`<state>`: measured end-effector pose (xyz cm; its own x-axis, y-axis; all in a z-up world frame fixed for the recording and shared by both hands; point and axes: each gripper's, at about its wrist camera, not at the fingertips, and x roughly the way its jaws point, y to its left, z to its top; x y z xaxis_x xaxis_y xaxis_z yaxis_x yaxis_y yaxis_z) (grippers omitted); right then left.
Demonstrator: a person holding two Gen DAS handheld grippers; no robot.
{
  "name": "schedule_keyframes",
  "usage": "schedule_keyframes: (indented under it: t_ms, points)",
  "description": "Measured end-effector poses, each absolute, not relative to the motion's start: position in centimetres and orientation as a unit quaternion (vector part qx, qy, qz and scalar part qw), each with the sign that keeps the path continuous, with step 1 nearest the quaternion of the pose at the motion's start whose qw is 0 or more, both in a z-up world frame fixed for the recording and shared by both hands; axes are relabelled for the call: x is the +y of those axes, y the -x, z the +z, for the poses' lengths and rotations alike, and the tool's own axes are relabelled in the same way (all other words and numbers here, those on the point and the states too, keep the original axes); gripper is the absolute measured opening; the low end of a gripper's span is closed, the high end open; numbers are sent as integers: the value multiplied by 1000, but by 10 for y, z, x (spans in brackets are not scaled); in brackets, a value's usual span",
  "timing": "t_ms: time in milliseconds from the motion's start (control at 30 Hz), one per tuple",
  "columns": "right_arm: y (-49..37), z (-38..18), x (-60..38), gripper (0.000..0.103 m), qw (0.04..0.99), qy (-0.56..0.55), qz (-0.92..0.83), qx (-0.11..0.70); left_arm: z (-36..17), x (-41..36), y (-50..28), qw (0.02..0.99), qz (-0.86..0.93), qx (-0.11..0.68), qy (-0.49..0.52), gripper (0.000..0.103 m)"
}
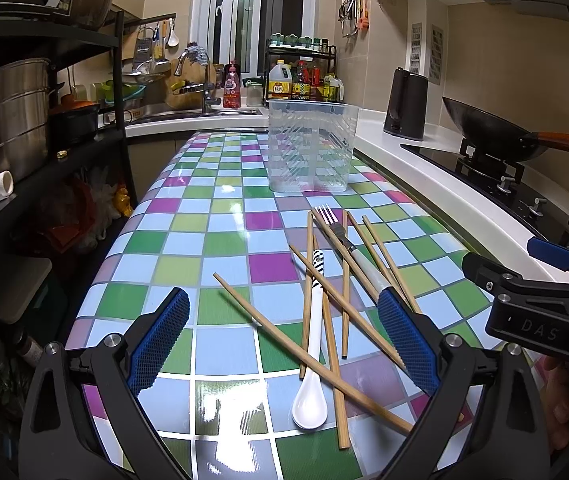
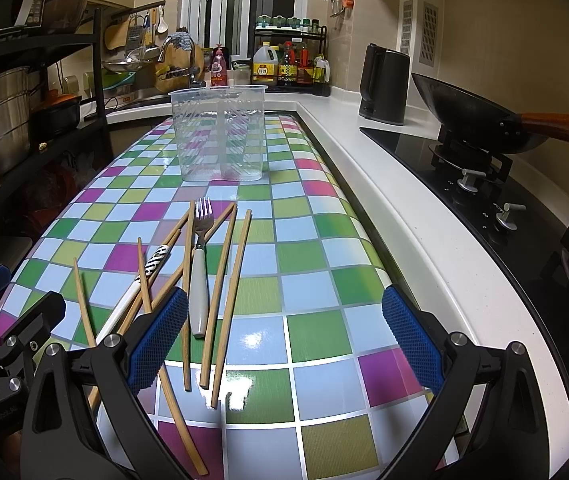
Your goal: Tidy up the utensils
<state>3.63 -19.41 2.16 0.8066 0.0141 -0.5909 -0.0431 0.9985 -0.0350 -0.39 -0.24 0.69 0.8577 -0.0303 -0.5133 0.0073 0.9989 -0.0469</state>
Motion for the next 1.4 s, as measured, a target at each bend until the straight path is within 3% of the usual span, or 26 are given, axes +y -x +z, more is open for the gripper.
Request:
schedule_keyframes:
  t_ms: [1033,1333,1400]
  points:
    - [-36,22,-195,93,950,21,14,311,2,0,2,961,-11,276,27,92]
    - [-43,14,-199,75,941,2,27,337,-7,4,-6,953,-10,301,29,80]
    - [-45,10,-199,58,935,-3,37,352,-11,5,-9,949,-15,314,34,75]
